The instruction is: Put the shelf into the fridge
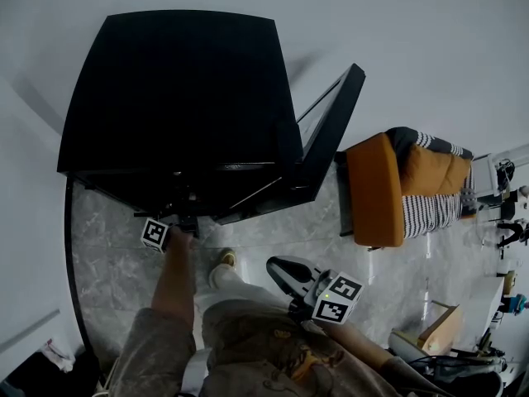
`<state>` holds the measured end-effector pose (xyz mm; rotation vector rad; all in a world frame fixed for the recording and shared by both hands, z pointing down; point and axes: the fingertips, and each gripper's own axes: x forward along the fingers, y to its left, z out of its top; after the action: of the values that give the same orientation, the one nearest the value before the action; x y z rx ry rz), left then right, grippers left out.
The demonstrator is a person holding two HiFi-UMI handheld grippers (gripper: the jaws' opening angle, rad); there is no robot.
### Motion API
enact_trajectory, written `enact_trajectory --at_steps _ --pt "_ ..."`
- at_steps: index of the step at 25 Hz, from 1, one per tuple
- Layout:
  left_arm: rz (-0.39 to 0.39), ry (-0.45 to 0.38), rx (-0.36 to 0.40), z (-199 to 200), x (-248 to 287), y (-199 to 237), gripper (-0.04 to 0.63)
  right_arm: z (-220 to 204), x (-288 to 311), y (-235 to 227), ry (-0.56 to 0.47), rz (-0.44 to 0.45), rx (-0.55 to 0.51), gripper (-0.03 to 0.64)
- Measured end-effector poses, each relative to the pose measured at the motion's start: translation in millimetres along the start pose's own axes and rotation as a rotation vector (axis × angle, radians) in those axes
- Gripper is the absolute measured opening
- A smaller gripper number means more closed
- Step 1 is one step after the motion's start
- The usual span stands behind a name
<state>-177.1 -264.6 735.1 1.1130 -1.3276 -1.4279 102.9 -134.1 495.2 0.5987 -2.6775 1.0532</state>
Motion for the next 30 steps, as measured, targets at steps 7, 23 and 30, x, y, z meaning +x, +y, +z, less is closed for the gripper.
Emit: enact_trajectory --at_steps 7,23,30 --pt "0.040 0.015 0.028 2.3 22.8 6.7 0.018 -3.1 -4.0 -0.3 0.002 -0.012 0.007 0.026" --pt "0.054 -0.008 0.032 7.6 58.6 10.9 0.018 -15.9 -1.4 0.7 0.013 -0.030 0.025 0.026" --pt "0.058 -0.010 0.031 8.3 72.8 12.0 0.018 -19.2 -3.1 -2.2 0.010 -0.049 0.032 0.026"
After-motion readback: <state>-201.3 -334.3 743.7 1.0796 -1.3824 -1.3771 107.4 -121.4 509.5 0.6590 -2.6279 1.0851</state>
